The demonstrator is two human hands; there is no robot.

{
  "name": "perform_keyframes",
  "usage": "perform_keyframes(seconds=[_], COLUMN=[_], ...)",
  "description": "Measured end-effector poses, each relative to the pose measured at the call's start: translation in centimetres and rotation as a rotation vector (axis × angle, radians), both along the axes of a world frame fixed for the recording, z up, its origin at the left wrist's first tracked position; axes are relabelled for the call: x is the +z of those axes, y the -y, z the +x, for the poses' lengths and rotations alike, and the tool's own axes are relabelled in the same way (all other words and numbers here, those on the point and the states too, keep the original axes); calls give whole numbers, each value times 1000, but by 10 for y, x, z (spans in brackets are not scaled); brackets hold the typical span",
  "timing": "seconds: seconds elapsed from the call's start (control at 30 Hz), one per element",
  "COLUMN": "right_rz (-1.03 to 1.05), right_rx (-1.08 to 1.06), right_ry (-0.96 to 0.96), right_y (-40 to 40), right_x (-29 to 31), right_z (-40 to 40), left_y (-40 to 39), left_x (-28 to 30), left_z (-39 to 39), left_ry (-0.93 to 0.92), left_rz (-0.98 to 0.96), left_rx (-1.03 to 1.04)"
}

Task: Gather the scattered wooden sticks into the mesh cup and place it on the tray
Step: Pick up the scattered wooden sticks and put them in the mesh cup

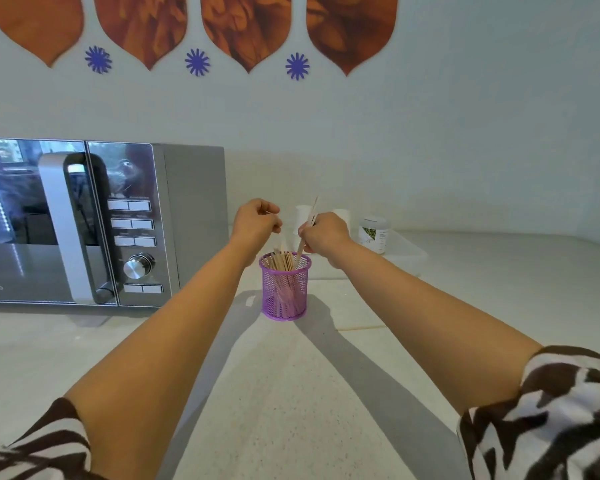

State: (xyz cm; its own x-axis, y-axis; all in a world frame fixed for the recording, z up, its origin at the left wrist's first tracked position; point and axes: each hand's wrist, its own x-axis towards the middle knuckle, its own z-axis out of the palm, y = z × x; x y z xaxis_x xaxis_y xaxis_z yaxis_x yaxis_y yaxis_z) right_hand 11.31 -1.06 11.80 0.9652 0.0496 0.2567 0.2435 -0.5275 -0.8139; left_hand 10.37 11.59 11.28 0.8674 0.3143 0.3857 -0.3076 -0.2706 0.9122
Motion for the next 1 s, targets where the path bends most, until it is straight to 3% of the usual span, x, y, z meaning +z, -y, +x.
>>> perform_keyframes(seconds=[0.13, 0.27, 0.5, 0.77, 0.9, 1.0], right_rz=[-259, -348, -275, -135, -181, -260], right_rx=[17, 19, -34, -182, -265, -299], right_ry=[-50, -93, -38, -135, -205, -232], right_y=[-5, 1, 49, 146, 180, 194], right_x=[-5, -9, -7, -24, -46, -60], right_z=[1, 0, -3, -19, -26, -29], left_y=[-5, -3, 12, 61, 93, 115], left_x=[4, 2, -5, -21, -46, -69], left_z=[-5, -10, -11, -13, -17, -17], left_ry=[30, 25, 45, 18, -49, -170], left_rz=[-4, 11, 28, 56, 243, 588], left_rx=[26, 28, 22, -100, -160, -215])
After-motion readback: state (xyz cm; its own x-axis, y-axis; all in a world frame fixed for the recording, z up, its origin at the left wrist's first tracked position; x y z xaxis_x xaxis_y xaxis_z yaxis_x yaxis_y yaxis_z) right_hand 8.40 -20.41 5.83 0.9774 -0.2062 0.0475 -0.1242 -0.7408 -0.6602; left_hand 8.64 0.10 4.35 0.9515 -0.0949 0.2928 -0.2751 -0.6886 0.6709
